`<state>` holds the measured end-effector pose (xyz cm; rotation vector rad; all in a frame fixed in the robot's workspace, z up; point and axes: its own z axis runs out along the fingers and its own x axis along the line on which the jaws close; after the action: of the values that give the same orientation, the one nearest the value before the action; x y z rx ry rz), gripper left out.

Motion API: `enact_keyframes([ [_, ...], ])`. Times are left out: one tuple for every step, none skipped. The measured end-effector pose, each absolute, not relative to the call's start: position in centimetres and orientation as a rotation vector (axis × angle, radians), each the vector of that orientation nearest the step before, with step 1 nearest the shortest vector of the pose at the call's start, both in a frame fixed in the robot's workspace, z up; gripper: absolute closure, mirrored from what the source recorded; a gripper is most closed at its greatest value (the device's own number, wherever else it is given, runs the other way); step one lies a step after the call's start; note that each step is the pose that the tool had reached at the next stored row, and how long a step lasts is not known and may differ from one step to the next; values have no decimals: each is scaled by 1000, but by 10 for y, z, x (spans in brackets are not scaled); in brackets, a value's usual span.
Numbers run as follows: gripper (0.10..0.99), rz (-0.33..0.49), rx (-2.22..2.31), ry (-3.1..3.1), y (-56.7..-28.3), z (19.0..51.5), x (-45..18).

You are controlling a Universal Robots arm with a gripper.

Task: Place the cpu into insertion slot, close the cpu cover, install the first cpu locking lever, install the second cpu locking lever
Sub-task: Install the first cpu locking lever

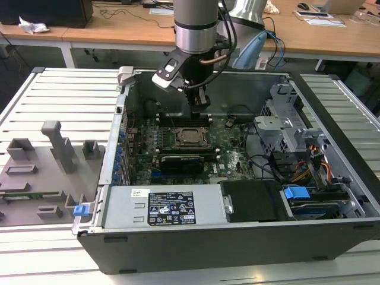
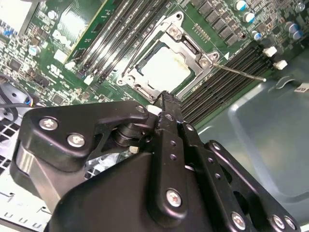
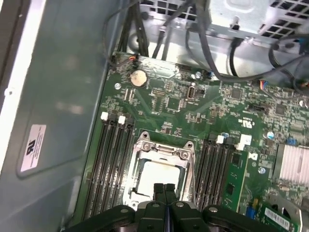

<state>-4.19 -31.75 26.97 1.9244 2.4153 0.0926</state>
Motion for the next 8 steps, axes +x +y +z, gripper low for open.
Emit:
enact_keyframes([
  [980, 93, 1915, 2423, -318, 270, -42],
  [980, 93, 1907, 2430, -318, 270, -42],
  [980, 94, 1892, 2442, -318, 270, -42],
  [980, 94, 1880, 2451, -318, 270, -42],
  [980, 94, 1870, 2460, -318, 270, -42],
  [980, 95, 1863, 2465, -318, 270, -42],
  [980, 95, 1853, 2473, -318, 270, -42],
  [980, 95, 1838, 2484, -318, 270, -42],
])
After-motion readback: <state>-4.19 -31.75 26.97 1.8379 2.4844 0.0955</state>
